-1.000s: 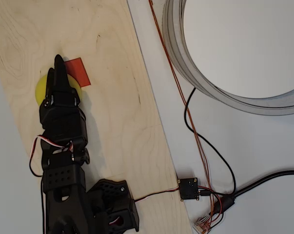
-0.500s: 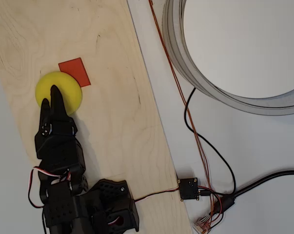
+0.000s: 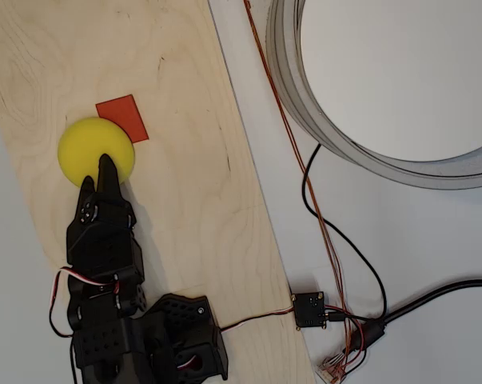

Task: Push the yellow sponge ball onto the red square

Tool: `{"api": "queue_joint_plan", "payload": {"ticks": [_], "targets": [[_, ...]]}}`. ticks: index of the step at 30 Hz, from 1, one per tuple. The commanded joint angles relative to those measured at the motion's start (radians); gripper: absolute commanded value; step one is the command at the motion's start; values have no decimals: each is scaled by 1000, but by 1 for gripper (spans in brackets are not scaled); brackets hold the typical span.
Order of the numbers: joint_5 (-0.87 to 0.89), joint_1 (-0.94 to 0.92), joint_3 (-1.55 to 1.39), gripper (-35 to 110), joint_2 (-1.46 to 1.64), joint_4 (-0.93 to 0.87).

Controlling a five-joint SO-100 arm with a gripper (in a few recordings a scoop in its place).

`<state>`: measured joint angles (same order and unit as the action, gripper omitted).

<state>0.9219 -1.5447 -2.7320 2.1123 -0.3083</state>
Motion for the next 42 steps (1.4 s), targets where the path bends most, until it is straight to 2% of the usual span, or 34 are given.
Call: {"api": "queue_joint_plan", "payload": {"ticks": [1,31,42], "targets": [[23,-17,32,19,-31,-9],[2,-84,244,18,-284,43],[2,-83,235,19,-265,46]]}}
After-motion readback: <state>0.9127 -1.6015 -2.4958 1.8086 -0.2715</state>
